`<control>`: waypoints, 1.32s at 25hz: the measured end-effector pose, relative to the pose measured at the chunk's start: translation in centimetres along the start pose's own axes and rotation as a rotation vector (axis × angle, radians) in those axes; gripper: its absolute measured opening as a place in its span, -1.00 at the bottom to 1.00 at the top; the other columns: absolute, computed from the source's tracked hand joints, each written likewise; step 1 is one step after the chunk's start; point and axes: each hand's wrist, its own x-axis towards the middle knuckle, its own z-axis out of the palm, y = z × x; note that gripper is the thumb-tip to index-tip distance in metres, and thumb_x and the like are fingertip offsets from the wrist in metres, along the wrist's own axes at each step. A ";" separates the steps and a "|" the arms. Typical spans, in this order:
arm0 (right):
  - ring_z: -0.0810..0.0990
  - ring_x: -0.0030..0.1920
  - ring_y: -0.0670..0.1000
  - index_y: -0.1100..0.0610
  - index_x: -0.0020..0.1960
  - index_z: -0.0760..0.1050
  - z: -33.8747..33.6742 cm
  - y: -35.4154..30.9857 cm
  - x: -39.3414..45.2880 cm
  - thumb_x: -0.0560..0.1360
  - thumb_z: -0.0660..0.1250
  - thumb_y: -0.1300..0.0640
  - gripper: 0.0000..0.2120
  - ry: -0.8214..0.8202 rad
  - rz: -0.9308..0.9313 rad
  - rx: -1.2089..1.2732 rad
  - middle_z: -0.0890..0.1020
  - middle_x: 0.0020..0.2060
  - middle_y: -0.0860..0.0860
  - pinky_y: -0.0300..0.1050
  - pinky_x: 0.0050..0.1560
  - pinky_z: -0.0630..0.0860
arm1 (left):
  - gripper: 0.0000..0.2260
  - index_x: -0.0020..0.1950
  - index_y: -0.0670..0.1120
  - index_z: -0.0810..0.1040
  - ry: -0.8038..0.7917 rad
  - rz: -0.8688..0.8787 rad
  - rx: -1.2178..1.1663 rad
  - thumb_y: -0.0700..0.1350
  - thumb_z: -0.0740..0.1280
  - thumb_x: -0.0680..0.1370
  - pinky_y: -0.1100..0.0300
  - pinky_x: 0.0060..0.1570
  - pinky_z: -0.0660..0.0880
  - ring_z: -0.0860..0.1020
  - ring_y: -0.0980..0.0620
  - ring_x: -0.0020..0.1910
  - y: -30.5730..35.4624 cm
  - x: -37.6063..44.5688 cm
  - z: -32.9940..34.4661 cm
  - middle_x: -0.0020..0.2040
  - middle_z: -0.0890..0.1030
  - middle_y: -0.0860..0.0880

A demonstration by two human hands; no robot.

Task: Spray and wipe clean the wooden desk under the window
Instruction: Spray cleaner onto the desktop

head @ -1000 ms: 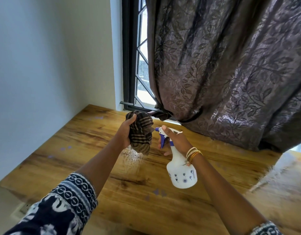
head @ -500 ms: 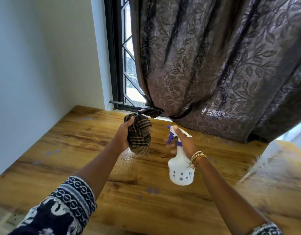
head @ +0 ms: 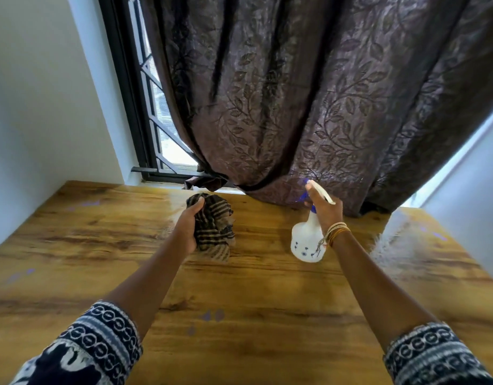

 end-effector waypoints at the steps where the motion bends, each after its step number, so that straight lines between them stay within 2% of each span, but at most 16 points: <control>1: 0.59 -0.29 -0.11 0.21 0.08 0.66 -0.5 0.0 0.9 0.43 0.52 0.04 -0.69 0.035 0.004 -0.001 0.67 -0.19 0.07 -0.30 -0.19 0.56 | -0.59 0.21 -0.16 0.57 0.010 -0.014 0.004 0.13 0.26 0.57 -0.07 0.06 0.54 0.63 -0.20 0.05 -0.4 0.4 0.6 0.09 0.66 -0.21; 4: 0.55 -0.31 -0.14 0.20 0.09 0.63 -1.2 -0.3 3.7 0.40 0.54 0.16 -0.72 0.075 0.029 -0.001 0.63 -0.20 0.04 -0.36 -0.31 0.49 | -0.55 0.22 -0.14 0.58 0.041 -0.040 0.013 0.17 0.34 0.51 -0.12 0.08 0.56 0.64 -0.21 0.05 -1.4 1.9 2.4 0.10 0.66 -0.21; 6: 0.57 -0.23 -0.03 0.26 0.12 0.59 -1.4 -0.3 6.0 0.41 0.51 0.23 -0.69 0.105 0.073 0.006 0.63 -0.13 0.08 -0.24 -0.26 0.52 | -0.49 0.22 -0.12 0.58 0.075 -0.071 0.029 0.21 0.40 0.45 -0.16 0.07 0.56 0.65 -0.22 0.04 -2.1 3.1 3.3 0.10 0.67 -0.20; 8: 0.55 -0.19 0.06 0.32 0.19 0.54 -1.4 0.0 8.2 0.41 0.46 0.25 -0.63 0.139 0.134 -0.029 0.61 -0.08 0.13 -0.14 -0.18 0.48 | -0.53 0.19 -0.12 0.58 0.080 -0.085 0.037 0.20 0.39 0.46 -0.13 0.02 0.58 0.65 -0.22 0.02 -2.7 4.1 3.9 0.06 0.67 -0.20; 12: 0.56 -0.18 0.07 0.31 0.12 0.61 -0.4 0.9 9.9 0.40 0.45 0.34 -0.70 0.076 0.079 -0.083 0.62 -0.19 0.09 -0.13 -0.19 0.52 | -0.58 0.18 -0.14 0.56 0.080 -0.101 0.025 0.17 0.35 0.51 -0.08 0.00 0.56 0.64 -0.21 0.02 -3.5 5.6 4.3 0.05 0.66 -0.21; 16: 0.61 -0.07 0.08 0.30 0.17 0.61 0.3 3.1 10.8 0.40 0.50 0.31 -0.66 0.006 0.089 -0.134 0.65 -0.08 0.11 0.01 0.07 0.59 | -0.54 0.23 -0.14 0.55 0.091 -0.122 0.031 0.17 0.36 0.51 -0.10 0.04 0.55 0.64 -0.22 0.03 -3.5 6.5 3.9 0.07 0.66 -0.22; 18: 0.61 -0.02 0.08 0.28 0.19 0.60 0.7 3.8 11.4 0.42 0.50 0.28 -0.65 -0.036 0.065 -0.165 0.66 -0.05 0.09 0.07 0.13 0.58 | -0.51 0.25 -0.14 0.54 0.102 -0.123 0.031 0.18 0.37 0.49 -0.13 0.07 0.55 0.64 -0.22 0.04 -3.5 6.9 3.7 0.08 0.66 -0.22; 20: 0.60 -0.02 0.06 0.27 0.21 0.59 1.0 3.6 11.6 0.43 0.50 0.25 -0.64 -0.066 0.028 -0.231 0.66 -0.02 0.09 0.07 0.15 0.58 | -0.49 0.27 -0.13 0.54 0.111 -0.130 0.034 0.18 0.39 0.47 -0.17 0.13 0.53 0.64 -0.23 0.05 -3.6 7.2 3.5 0.09 0.66 -0.21; 24: 0.57 -0.06 0.05 0.28 0.20 0.59 1.2 2.8 11.5 0.42 0.52 0.20 -0.62 -0.098 0.027 -0.343 0.67 0.04 0.22 0.10 0.14 0.56 | -0.50 0.25 -0.14 0.54 0.088 -0.129 0.039 0.18 0.38 0.47 -0.20 0.19 0.49 0.63 -0.24 0.08 -3.8 7.2 3.3 0.11 0.65 -0.21; 26: 0.58 -0.06 0.04 0.22 0.20 0.60 1.1 2.3 10.5 0.38 0.55 0.17 -0.58 -0.098 0.024 -0.320 0.67 0.02 0.16 0.05 0.09 0.57 | -0.50 0.25 -0.14 0.55 0.077 -0.117 0.039 0.19 0.38 0.47 -0.19 0.18 0.49 0.63 -0.24 0.08 -3.8 6.9 3.3 0.11 0.66 -0.21; 28: 0.55 0.00 0.02 0.13 0.15 0.60 1.5 2.2 8.9 0.36 0.54 0.12 -0.62 0.078 -0.105 -0.361 0.62 0.00 0.08 -0.06 0.07 0.52 | -0.53 0.24 -0.14 0.54 0.077 -0.089 0.031 0.16 0.37 0.49 -0.16 0.15 0.51 0.63 -0.24 0.08 -3.7 6.4 3.4 0.11 0.66 -0.21; 30: 0.47 0.04 0.00 0.15 0.07 0.58 2.4 2.4 6.2 0.41 0.44 0.17 -0.76 0.299 -0.354 -0.404 0.54 0.01 0.08 -0.11 0.07 0.42 | -0.53 0.25 -0.14 0.53 0.081 -0.076 0.014 0.15 0.37 0.49 -0.15 0.10 0.54 0.63 -0.24 0.08 -3.8 5.8 3.3 0.12 0.65 -0.21; 31: 0.45 -0.03 -0.06 0.16 0.01 0.57 3.2 2.4 4.4 0.43 0.39 0.22 -0.84 0.324 -0.431 -0.373 0.53 -0.03 0.04 -0.15 0.02 0.41 | -0.54 0.25 -0.14 0.52 0.088 -0.077 0.013 0.14 0.38 0.49 -0.14 0.07 0.55 0.63 -0.24 0.07 -3.9 5.3 3.3 0.11 0.65 -0.21; 33: 0.45 -0.24 -0.16 0.12 -0.09 0.59 5.0 2.4 0.9 0.47 0.32 0.28 -0.90 0.154 -0.426 -0.323 0.53 -0.20 -0.14 -0.22 -0.12 0.43 | -0.56 0.23 -0.15 0.53 0.078 -0.066 0.028 0.11 0.41 0.48 -0.14 0.04 0.57 0.64 -0.24 0.05 -4.2 4.1 3.2 0.09 0.66 -0.22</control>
